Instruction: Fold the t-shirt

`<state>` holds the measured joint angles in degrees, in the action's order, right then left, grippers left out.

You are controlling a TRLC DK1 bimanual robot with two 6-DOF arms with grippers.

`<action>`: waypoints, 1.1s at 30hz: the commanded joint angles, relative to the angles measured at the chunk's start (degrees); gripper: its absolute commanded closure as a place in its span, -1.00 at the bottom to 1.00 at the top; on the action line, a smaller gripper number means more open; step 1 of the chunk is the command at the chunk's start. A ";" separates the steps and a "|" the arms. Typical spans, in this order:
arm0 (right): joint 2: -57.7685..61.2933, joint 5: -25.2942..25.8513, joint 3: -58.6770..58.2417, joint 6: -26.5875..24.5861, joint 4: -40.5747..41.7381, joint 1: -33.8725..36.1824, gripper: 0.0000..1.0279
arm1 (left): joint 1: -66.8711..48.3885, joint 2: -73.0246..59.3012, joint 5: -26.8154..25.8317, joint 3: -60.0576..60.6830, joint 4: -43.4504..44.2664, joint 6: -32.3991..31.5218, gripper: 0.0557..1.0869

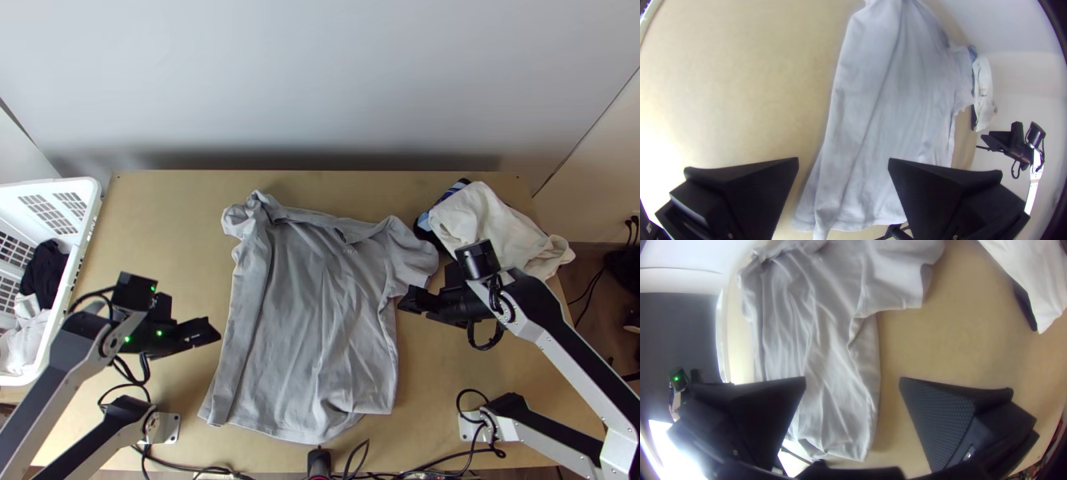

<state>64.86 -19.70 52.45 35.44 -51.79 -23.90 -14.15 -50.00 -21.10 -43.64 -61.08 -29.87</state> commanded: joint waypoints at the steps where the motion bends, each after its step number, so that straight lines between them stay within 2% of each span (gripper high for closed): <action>1: 0.44 0.02 -1.12 0.24 0.02 -0.09 -0.90 | -1.23 5.35 3.35 7.69 2.72 -5.55 -0.90; 11: 2.99 0.02 -0.94 0.33 0.64 -0.18 -0.90 | -12.39 9.48 3.00 12.88 2.81 -9.68 -0.90; 24: 4.31 0.02 -2.44 0.33 0.73 -0.18 -0.89 | -27.95 11.68 -2.63 15.78 4.04 -14.61 -0.90; 33: 4.49 0.02 -3.05 0.24 0.73 0.08 -0.90 | -33.84 10.01 -2.36 17.27 5.44 -14.08 -0.90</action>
<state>69.12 -19.70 49.95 35.75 -51.07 -23.97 -43.51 -39.29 -23.20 -27.38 -56.42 -44.05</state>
